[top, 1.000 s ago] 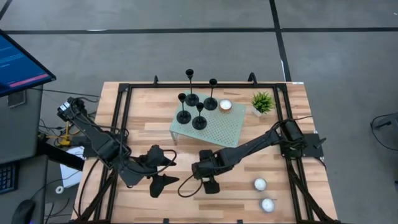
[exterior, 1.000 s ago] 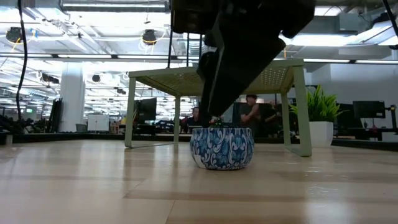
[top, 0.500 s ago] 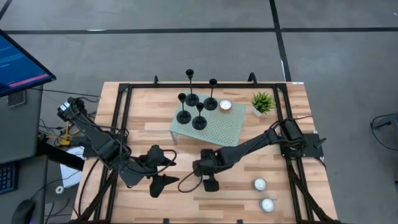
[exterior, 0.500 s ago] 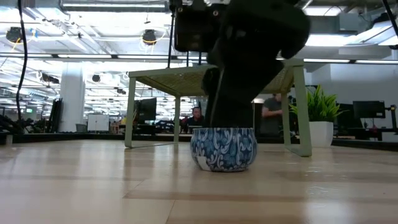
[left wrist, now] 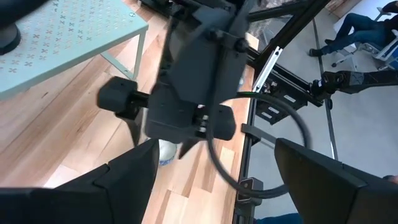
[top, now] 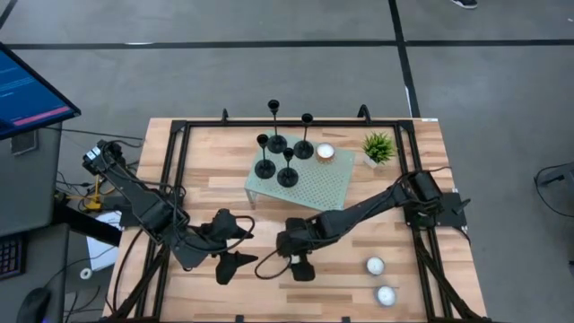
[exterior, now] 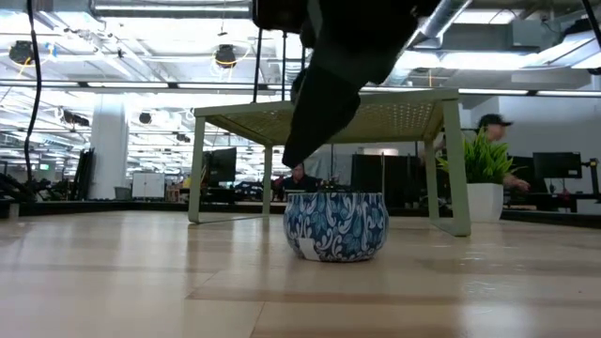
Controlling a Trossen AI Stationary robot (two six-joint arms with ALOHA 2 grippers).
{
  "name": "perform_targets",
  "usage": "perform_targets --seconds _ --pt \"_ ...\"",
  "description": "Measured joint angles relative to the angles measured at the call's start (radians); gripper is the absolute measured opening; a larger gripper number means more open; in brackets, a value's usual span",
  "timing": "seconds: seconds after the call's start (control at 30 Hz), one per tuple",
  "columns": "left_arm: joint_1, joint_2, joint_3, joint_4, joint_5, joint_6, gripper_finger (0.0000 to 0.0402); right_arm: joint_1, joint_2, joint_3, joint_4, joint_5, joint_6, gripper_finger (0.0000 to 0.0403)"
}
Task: Pick & Place candle stick holders
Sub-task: Put the blue scented candle on the shelf
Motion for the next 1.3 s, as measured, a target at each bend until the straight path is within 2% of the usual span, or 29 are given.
perform_targets --seconds 0.2,0.43,0.73,1.0,1.3 --pt "0.000 0.000 0.000 -0.005 0.000 -0.003 0.0320 0.031 0.029 -0.031 -0.008 -0.003 -0.002 0.0333" --pt "0.000 0.001 0.000 -0.009 0.000 -0.001 0.0320 0.015 0.089 -0.031 -0.041 -0.018 -0.019 0.0333" --pt "0.000 0.001 0.000 -0.007 0.000 -0.003 0.0320 0.013 0.086 -0.031 -0.084 -0.050 -0.008 0.0332" --pt "0.000 0.001 -0.001 -0.007 -0.014 0.000 0.0320 0.041 0.055 -0.030 -0.177 0.003 -0.021 0.0325" --pt "0.000 0.000 -0.002 -0.007 -0.015 -0.003 0.0320 0.071 0.041 -0.034 -0.232 0.005 -0.029 0.0324"
